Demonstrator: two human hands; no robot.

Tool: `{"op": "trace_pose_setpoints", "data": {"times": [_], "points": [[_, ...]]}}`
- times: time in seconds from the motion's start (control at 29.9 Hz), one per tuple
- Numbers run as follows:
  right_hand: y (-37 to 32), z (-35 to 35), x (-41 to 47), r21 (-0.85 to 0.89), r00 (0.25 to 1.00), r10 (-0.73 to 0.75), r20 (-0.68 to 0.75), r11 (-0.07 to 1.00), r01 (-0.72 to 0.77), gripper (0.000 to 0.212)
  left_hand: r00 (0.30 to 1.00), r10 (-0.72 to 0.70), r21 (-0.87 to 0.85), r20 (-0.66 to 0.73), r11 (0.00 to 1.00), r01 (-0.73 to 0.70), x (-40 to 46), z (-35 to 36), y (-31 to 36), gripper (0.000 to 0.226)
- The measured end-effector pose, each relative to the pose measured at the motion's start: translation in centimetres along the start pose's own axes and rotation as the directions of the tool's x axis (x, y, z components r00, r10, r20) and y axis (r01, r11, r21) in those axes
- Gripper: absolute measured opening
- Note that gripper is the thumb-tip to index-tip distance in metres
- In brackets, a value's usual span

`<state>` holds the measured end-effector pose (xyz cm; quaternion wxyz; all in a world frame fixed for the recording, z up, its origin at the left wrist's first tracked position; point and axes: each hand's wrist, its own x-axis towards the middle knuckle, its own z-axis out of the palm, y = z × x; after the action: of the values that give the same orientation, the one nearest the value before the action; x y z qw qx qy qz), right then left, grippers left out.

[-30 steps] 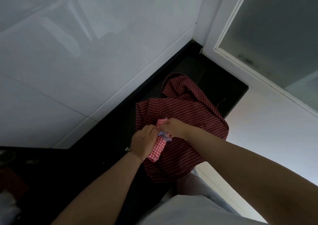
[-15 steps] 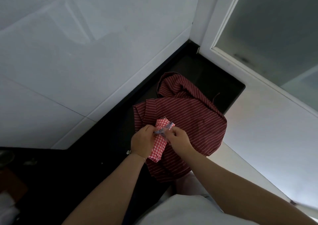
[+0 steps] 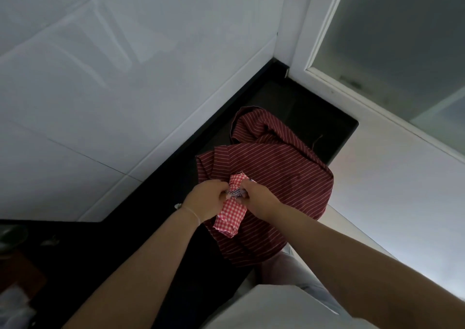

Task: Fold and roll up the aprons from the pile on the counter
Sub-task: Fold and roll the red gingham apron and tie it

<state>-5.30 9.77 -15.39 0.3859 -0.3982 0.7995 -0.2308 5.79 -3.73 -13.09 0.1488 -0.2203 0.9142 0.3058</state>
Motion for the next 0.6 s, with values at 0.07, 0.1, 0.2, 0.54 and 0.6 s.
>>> {"op": "trace_pose_setpoints", "data": {"times": [0.07, 0.1, 0.2, 0.54, 0.6], "points": [[0.0, -0.3, 0.4, -0.015, 0.999, -0.001, 0.033, 1.0, 0.001, 0.012, 0.999, 0.048, -0.13, 0.009, 0.99, -0.046, 0.2, 0.0, 0.6, 0.009], [0.0, -0.5, 0.6, -0.019, 0.999, 0.004, 0.041, 1.0, -0.004, 0.013, 0.999, 0.053, -0.231, 0.009, 0.972, -0.049, 0.2, 0.1, 0.9, 0.008], [-0.1, -1.0, 1.0, -0.02, 0.998, 0.021, 0.059, 1.0, -0.019, 0.016, 0.998, 0.051, -0.421, 0.037, 0.906, -0.031, 0.0, 0.5, 1.6, 0.01], [-0.1, -1.7, 0.7, 0.3, 0.987, 0.112, 0.117, 0.943, -0.143, 0.018, 0.995, -0.03, -0.475, 0.091, 0.877, 0.07, 1.8, 1.1, 1.9, 0.016], [-0.7, -2.2, 0.3, 0.552, 0.971, 0.193, 0.138, 0.799, -0.237, 0.006, 0.994, -0.043, -0.437, 0.102, 0.896, 0.084, 2.1, 1.4, 1.8, 0.019]]}}
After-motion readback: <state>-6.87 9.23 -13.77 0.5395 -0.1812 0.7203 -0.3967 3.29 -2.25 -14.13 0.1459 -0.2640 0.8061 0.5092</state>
